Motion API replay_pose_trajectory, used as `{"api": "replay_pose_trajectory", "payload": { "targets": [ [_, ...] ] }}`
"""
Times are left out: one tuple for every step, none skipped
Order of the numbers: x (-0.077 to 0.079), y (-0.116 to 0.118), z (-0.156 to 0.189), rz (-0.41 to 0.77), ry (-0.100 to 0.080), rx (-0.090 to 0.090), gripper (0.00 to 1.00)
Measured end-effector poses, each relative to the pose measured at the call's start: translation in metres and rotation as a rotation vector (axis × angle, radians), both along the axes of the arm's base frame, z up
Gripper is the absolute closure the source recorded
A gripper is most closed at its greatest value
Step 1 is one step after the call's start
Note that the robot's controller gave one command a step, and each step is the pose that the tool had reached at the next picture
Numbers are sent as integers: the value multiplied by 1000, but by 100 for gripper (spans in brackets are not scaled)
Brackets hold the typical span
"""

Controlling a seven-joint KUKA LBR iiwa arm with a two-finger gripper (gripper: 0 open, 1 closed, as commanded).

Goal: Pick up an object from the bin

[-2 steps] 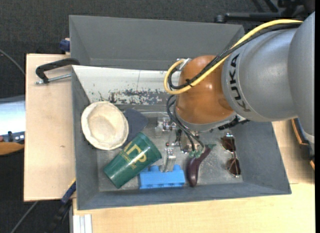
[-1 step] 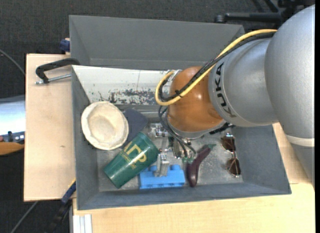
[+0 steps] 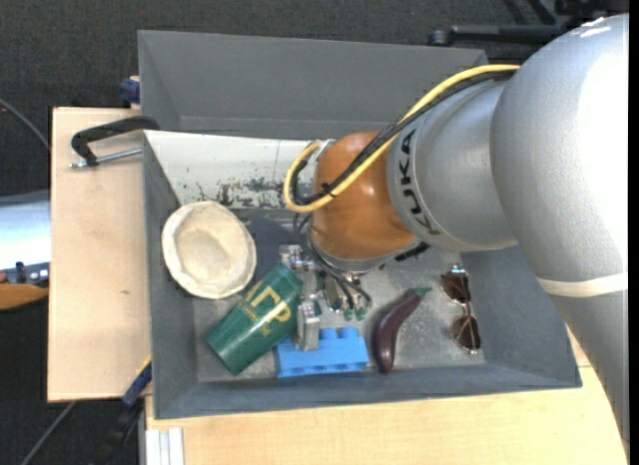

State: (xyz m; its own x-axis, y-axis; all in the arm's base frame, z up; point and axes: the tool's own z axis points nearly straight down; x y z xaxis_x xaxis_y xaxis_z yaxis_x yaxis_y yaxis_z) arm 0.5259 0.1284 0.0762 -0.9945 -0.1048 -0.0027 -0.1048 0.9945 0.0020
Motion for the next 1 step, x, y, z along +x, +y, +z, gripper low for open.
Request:
{"api": "replay_pose_trajectory", "payload": {
  "targets": [
    [-10, -4, -5, 46, -7, 1, 100]
  ]
}}
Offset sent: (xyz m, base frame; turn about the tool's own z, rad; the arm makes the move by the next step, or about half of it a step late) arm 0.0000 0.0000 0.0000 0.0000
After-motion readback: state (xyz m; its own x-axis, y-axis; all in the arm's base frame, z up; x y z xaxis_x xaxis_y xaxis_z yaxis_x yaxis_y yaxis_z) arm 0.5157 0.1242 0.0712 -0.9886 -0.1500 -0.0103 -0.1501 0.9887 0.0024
